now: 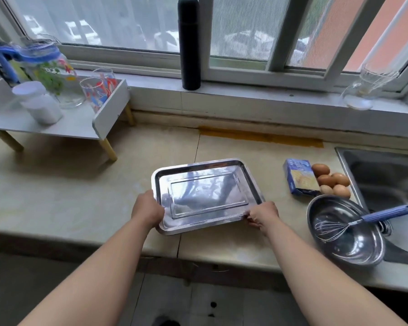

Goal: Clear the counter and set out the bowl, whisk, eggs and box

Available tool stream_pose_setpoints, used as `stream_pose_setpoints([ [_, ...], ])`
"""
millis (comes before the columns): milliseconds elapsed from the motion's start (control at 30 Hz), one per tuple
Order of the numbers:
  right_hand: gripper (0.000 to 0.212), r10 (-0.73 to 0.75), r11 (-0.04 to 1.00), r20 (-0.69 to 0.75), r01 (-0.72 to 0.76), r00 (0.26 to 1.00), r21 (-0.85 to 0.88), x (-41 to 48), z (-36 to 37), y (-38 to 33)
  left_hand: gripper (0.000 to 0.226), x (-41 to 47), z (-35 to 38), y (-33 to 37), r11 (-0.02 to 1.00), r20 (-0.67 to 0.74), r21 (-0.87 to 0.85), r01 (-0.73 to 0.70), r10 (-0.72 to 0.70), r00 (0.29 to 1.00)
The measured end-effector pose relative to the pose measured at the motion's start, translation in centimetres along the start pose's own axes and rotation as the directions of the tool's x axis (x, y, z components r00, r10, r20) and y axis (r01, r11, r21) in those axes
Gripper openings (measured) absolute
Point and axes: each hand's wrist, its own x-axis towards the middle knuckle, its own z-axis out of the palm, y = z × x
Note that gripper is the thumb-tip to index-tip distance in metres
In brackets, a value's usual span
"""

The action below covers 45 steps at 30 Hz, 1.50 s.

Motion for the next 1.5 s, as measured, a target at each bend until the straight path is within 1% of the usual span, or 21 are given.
stream_pose_setpoints([
  [67,0.014,-0.004,0.999,-0.015,0.003,1.0,-0.047,-1.1,1.2,-0.6,0.023,0.7,-1.1,-0.7,0.998,-0.026,0.056,0.002,-0.001,1.0],
  [100,0.014,-0.007,0.996,-0.023,0.005,1.0,-0.085,-1.5,1.9,-0.8,0.022,1.3,-1.7,-1.2,0.998,-0.037,0.067,-0.002,0.005,0.999],
  [200,0.03,-0.033,0.98,-0.098,0.013,0.995,-0.197,-2.7,4.5,-1.3,0.017,2.8,-3.3,-2.5,0.996,-0.027,0.091,-0.008,0.011,1.0],
  [333,0.041,-0.055,0.955,-0.162,0.005,0.985,-0.296,-4.0,7.6,-1.4,0.017,4.7,-5.2,-3.9,0.986,0.02,0.167,-0.002,-0.002,1.0],
  [400,0.049,-0.049,0.952,-0.189,-0.012,0.981,-0.307,-4.6,9.0,-1.1,0.018,5.9,-5.9,-4.5,0.983,0.059,0.185,-0.022,0.011,0.998],
  [467,0.055,-0.045,0.942,-0.214,-0.03,0.976,-0.334,-5.3,10.5,-0.8,0.011,7.0,-6.6,-5.1,0.981,0.107,0.184,-0.056,0.036,0.994],
  [633,0.06,-0.019,0.941,-0.273,-0.075,0.962,-0.329,-7.1,12.1,-0.2,0.008,8.4,-6.9,-6.2,0.975,0.192,0.174,-0.136,0.102,0.976],
  [767,0.061,0.026,0.933,-0.311,-0.135,0.95,-0.335,-8.2,12.6,0.1,0.011,8.8,-6.7,-6.6,0.967,0.229,0.165,-0.194,0.154,0.961],
  [867,0.061,0.033,0.918,-0.321,-0.156,0.946,-0.364,-8.8,12.7,0.4,0.014,8.8,-6.6,-6.8,0.961,0.241,0.173,-0.213,0.169,0.956],
  [1067,0.064,0.033,0.904,-0.327,-0.168,0.944,-0.392,-9.3,12.8,0.7,0.024,9.1,-6.4,-7.3,0.953,0.269,0.197,-0.231,0.174,0.947],
  [1200,0.058,0.016,0.89,-0.326,-0.162,0.945,-0.426,-9.3,12.5,0.8,0.032,9.0,-6.0,-7.6,0.931,0.276,0.271,-0.245,0.169,0.946],
  [1267,0.056,0.008,0.884,-0.331,-0.162,0.943,-0.439,-9.4,12.3,0.7,0.037,8.5,-5.9,-7.4,0.92,0.28,0.322,-0.223,0.133,0.951],
  [1367,0.054,-0.003,0.875,-0.327,-0.156,0.945,-0.459,-9.6,11.8,0.2,0.046,7.5,-6.2,-6.8,0.919,0.27,0.367,-0.145,0.044,0.962],
  [1467,0.053,-0.003,0.879,-0.334,-0.157,0.942,-0.45,-9.6,11.3,-0.5,0.047,6.9,-6.7,-6.3,0.925,0.225,0.354,-0.138,0.059,0.972],
  [1500,0.053,-0.003,0.887,-0.337,-0.153,0.941,-0.435,-9.7,11.2,-0.9,0.048,6.8,-6.9,-6.0,0.925,0.226,0.36,-0.122,0.041,0.973],
])
